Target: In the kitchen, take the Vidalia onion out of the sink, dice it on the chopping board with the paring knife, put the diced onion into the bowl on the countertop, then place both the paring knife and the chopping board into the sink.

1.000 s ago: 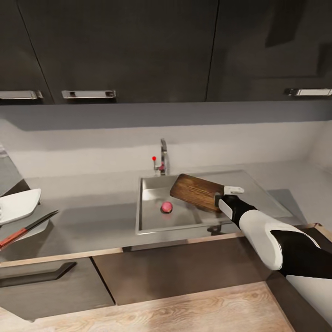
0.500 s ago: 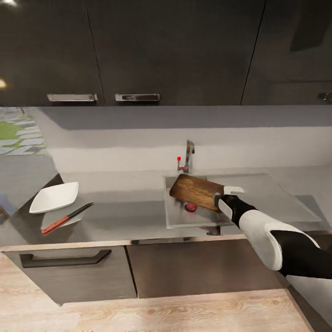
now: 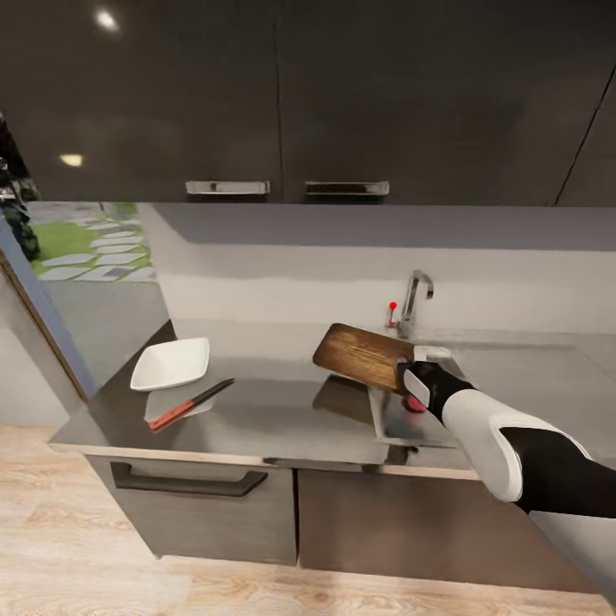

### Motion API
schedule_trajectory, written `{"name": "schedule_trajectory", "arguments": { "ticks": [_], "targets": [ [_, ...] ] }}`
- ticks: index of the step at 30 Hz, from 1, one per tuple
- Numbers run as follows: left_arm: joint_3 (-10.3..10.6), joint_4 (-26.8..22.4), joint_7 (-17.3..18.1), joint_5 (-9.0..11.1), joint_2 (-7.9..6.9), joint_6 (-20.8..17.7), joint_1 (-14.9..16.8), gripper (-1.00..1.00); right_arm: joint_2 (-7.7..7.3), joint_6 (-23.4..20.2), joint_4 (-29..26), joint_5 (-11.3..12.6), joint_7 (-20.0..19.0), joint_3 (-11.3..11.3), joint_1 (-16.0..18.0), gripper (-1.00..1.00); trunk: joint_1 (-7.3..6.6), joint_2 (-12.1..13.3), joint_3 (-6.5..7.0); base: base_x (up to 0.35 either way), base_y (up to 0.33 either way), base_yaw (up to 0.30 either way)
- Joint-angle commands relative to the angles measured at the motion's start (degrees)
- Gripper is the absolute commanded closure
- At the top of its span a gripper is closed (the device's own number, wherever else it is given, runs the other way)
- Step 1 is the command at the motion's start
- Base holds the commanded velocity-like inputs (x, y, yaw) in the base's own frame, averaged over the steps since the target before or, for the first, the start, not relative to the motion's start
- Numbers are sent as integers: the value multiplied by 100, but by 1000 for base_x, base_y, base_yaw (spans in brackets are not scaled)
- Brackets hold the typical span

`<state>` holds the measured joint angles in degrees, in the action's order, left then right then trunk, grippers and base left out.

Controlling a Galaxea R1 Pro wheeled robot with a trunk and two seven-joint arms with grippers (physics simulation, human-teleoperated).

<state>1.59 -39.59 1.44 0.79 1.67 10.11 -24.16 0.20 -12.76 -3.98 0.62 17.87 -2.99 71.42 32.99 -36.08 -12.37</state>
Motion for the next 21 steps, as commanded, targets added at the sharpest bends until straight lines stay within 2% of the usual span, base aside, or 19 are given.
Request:
{"name": "schedule_trajectory", "arguments": {
  "ticks": [1,13,21],
  "targets": [
    [-1,-5,15,9,0,8,-1,-100,4,-25,-13,-9,15,-44,4,100,4,-7,-2,178,156,253],
    [-1,3,17,9,0,11,-1,-100,3,-25,-6,-12,1,-44,4,100,4,-7,56,24,16,246],
    [-1,-23,14,9,0,14,-1,-100,2,-33,20,-28,-55,-33,-3,100,4,-7,59,0,0,29]
  ]
}}
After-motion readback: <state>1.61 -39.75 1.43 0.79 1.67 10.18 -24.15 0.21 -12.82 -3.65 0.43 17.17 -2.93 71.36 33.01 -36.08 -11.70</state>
